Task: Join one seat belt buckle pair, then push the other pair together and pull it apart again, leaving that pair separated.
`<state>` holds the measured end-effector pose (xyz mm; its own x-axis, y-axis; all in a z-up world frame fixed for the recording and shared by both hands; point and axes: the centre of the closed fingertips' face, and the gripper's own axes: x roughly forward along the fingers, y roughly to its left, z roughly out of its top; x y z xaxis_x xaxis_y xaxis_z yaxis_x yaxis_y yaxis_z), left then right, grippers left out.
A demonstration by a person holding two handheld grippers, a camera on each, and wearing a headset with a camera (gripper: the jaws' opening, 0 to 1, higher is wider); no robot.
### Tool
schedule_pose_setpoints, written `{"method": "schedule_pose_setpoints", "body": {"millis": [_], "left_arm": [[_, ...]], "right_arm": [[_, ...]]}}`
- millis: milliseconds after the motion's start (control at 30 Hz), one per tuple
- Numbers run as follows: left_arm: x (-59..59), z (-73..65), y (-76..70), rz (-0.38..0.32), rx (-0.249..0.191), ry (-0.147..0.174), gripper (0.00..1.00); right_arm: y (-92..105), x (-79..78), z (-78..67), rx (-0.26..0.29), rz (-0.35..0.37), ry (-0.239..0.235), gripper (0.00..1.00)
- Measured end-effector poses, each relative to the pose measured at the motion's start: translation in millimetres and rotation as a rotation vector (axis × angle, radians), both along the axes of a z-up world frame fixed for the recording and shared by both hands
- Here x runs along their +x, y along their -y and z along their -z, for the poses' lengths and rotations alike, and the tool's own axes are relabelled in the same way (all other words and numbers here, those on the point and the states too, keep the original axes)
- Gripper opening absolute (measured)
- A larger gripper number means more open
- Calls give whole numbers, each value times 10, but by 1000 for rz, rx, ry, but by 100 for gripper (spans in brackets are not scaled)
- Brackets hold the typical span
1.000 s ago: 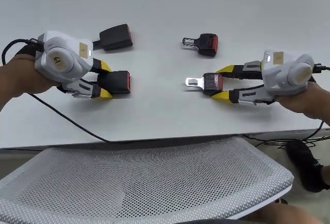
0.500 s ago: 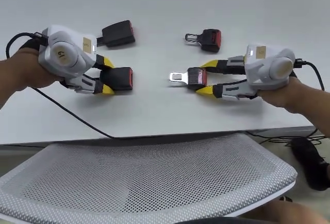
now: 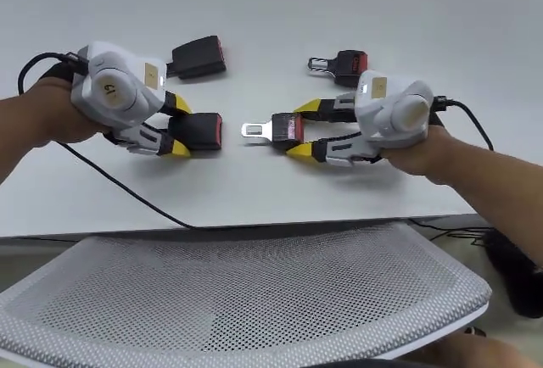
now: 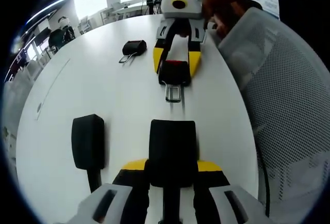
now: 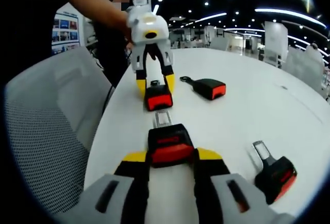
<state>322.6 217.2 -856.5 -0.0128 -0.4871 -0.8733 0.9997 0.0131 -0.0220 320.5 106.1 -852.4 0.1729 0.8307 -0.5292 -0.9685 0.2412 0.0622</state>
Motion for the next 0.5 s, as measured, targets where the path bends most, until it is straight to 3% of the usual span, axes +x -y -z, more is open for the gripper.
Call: {"method": "schedule_pose_setpoints", "body": {"millis": [500], "left_arm": [[-19,-4,-2,4,18,-1,33]], "right_arm": [[-227,-8,-16,-26,-22,9,34]]}}
